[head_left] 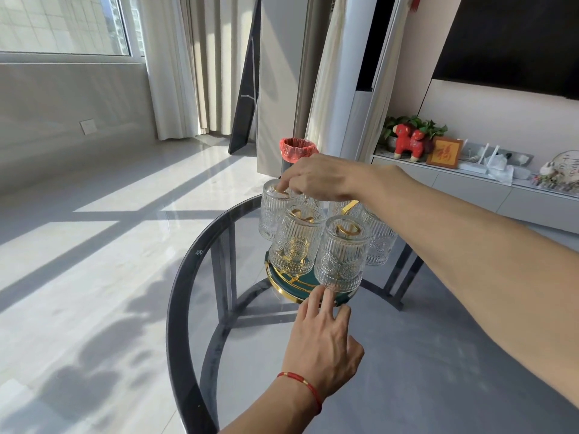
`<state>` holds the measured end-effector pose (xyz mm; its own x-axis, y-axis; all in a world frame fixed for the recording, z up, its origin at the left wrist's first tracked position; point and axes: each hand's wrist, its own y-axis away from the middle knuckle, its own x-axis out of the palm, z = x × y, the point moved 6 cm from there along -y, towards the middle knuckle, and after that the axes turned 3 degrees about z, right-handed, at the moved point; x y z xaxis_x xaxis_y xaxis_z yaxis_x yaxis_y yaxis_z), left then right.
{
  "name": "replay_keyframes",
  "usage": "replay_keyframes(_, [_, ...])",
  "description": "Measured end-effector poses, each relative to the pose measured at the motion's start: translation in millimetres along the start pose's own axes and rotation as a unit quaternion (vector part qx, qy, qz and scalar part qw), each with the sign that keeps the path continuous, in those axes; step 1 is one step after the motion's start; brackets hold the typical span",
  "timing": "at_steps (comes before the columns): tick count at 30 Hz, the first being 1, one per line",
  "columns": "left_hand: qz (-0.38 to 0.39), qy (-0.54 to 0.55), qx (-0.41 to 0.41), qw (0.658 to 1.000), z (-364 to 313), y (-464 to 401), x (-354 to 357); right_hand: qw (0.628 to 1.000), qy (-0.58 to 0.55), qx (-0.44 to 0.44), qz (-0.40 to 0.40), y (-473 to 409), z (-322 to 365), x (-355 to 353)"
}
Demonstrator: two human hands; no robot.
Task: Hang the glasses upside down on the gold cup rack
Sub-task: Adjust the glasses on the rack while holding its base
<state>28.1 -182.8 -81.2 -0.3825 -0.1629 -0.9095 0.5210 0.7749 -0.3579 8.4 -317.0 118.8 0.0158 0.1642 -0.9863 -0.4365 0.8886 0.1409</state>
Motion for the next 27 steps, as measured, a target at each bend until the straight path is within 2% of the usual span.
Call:
replay_keyframes(6, [-0.015, 0.008, 0.005, 1.000, -2, 0, -1, 0.997, -0.064, 0.018, 0.043, -5, -2, -2])
replay_keyframes(13, [-0.001, 0.003, 0.000, 1.000, -1, 1, 0, 0.987, -0.155, 0.035, 0.035, -11, -10, -4])
replay_keyframes(20, [-0.009, 0.009, 0.005, 1.000, -1, 0, -1, 0.984, -0.173, 0.033, -0.017, -7, -16, -5])
replay_keyframes(27, [-0.009, 0.008, 0.005, 1.000, -2, 1, -3, 0.993, -0.107, 0.049, -0.024, -9, -14, 4])
